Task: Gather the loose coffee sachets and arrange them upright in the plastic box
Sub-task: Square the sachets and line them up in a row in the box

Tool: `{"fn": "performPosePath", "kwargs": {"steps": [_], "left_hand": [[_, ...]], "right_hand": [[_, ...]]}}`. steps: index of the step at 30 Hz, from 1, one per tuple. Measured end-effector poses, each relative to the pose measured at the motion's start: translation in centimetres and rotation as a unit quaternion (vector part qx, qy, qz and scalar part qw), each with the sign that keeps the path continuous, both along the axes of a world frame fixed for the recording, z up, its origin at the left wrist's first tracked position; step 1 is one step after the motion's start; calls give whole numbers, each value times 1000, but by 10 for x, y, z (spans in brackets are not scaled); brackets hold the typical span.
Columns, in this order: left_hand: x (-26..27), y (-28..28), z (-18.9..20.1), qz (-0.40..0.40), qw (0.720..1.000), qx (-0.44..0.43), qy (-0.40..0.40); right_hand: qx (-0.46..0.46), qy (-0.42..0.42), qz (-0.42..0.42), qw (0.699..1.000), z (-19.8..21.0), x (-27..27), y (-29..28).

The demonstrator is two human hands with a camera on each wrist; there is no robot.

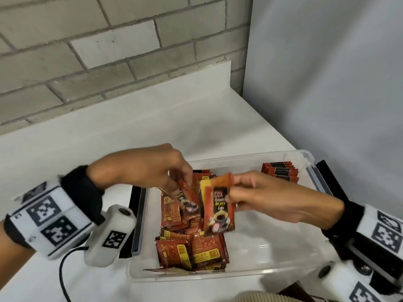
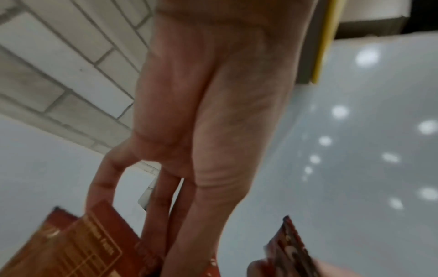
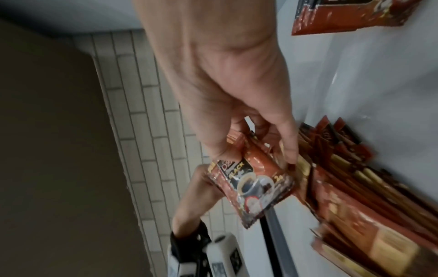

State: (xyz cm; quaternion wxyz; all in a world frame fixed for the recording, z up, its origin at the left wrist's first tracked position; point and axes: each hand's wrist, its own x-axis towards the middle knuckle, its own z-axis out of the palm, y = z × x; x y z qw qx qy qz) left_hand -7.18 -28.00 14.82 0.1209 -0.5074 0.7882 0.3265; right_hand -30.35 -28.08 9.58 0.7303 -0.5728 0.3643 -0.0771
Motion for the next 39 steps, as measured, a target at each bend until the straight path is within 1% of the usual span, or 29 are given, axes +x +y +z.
{"fn": "performPosePath", "kwargs": {"steps": [2, 5, 6, 8, 11, 14, 16, 18, 20, 21, 25, 29, 32, 33, 35, 38, 39], "left_hand": [[2, -5, 11, 56, 995, 35, 72], [3, -14, 18, 113, 979, 58, 161], [3, -16, 18, 135, 970, 65, 190], [0, -23, 13, 188, 943, 91, 260], [-6, -38, 1, 261, 885, 103, 371], [-17, -48, -11, 337, 805, 80, 481], [-28, -51, -18, 365, 752, 53, 546], [-38, -53, -27, 366, 714, 39, 595], [-48, -55, -38, 358, 690, 53, 627], [-53, -55, -43, 352, 679, 70, 640], [-70, -56, -54, 347, 640, 125, 674], [-71, -56, -63, 363, 604, 169, 689], [-66, -60, -69, 389, 576, 178, 697], [-63, -62, -71, 396, 571, 180, 697], [-61, -64, -73, 407, 565, 183, 694], [-59, -67, -75, 416, 560, 183, 693], [-60, -68, -77, 417, 561, 180, 692]], "right_hand": [[6, -39, -49, 998, 6, -2, -9], [4, -92, -111, 989, 11, -2, -23], [12, -108, -131, 985, 10, -1, -27], [37, -132, -166, 976, 9, 2, -36], [52, -159, -192, 967, 4, 7, -46], [67, -186, -236, 951, 0, 12, -56], [84, -224, -278, 930, 0, 12, -65], [77, -259, -311, 911, 2, 14, -71], [53, -277, -324, 903, 3, 17, -74], [37, -282, -321, 903, 2, 18, -74], [-42, -268, -284, 920, -6, 20, -74], [-99, -230, -269, 930, -15, 23, -77], [-192, -161, -233, 940, -19, 25, -80], [-221, -137, -216, 941, -20, 27, -83], [-250, -98, -203, 942, -23, 28, -89], [-309, -5, -224, 924, -33, 26, -97], [-315, 12, -237, 919, -35, 25, -98]]}}
